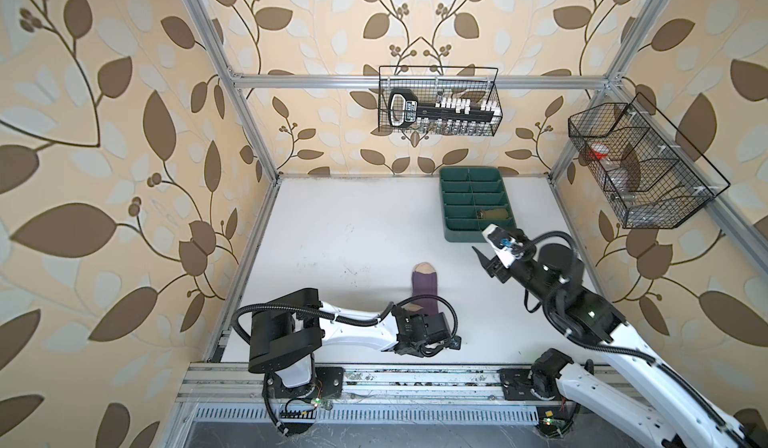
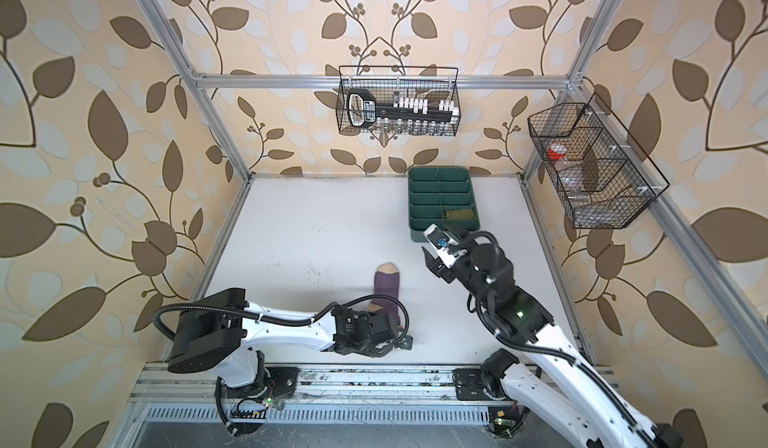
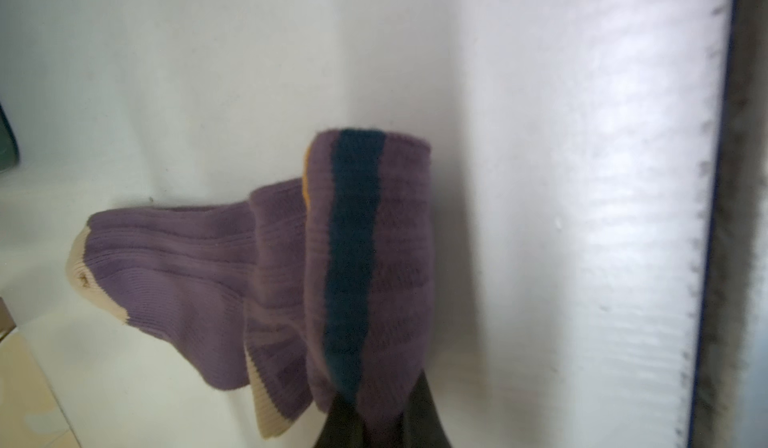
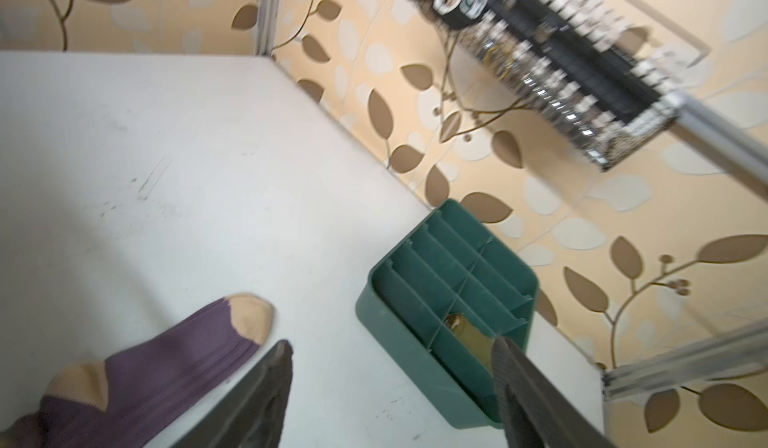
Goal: Roll the socks
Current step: 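Open and withdraw the right gripper while the left gripper holds the roll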
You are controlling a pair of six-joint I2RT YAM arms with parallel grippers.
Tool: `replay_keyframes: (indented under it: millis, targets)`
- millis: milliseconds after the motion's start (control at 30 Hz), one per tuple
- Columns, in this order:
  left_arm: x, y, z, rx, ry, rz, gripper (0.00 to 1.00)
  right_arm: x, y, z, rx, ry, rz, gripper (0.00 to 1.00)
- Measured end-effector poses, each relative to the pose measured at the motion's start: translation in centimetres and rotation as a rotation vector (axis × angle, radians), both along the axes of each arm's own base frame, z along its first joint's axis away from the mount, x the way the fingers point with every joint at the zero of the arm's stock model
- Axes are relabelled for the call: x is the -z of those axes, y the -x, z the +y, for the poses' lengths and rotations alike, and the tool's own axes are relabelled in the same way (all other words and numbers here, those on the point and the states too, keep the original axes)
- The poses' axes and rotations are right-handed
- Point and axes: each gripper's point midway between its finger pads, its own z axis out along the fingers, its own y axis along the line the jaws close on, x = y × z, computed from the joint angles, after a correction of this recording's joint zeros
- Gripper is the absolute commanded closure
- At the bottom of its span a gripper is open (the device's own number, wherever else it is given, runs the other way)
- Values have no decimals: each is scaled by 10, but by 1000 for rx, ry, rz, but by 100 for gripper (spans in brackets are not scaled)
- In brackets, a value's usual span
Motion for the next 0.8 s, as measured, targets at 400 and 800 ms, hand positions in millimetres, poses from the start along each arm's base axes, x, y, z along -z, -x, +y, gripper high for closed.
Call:
replay_keyframes:
  millis: [400,800]
  targets:
    - [-4,14,-27,-247,-1,310,100,18,45,-9,-148,258,-59,20]
    - [-3,24,-36,-523,267,656,100,67,122,20,-571,503,17,37]
